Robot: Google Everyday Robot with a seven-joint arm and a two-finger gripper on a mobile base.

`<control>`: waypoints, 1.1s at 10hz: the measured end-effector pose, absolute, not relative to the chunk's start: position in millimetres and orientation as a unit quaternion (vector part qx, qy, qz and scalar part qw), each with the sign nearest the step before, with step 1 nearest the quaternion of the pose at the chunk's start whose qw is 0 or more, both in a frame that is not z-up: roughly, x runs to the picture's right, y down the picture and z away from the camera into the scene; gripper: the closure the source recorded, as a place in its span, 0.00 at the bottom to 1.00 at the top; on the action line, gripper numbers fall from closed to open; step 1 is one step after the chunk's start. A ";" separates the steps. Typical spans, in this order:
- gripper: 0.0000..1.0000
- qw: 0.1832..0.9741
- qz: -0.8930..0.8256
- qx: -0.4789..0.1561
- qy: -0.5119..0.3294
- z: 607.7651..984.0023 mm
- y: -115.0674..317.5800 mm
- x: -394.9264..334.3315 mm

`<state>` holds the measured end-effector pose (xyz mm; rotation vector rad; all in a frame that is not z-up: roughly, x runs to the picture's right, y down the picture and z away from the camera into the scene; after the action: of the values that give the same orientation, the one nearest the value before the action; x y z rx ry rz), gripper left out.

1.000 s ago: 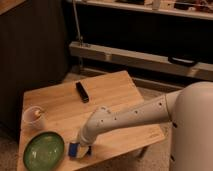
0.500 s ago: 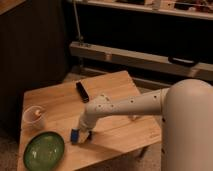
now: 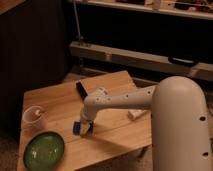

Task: Wipe the white sponge on the table

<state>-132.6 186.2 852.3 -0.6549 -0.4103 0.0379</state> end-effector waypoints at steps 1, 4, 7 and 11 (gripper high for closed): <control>0.79 0.929 0.026 -0.315 -0.192 856.8 178.5 -123.2; 0.79 0.937 0.052 -0.307 -0.158 861.6 168.3 -77.5; 0.79 0.940 0.073 -0.305 -0.133 850.3 177.4 -36.1; 0.79 0.942 0.084 -0.299 -0.124 809.9 201.1 -0.3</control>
<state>-0.3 201.1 809.9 -0.6102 -0.2526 0.1720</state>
